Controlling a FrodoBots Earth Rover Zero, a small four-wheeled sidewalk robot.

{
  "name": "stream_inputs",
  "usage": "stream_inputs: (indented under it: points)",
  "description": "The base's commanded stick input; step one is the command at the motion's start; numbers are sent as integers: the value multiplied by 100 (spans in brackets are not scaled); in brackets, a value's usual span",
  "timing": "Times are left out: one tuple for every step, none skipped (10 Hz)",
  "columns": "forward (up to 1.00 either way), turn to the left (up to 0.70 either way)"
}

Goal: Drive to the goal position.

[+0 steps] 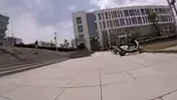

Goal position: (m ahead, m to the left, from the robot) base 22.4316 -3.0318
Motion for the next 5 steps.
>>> stream_inputs:
  points:
    - [99,6]
    - [99,6]
    - [99,6]
    - [99,6]
    - [99,6]
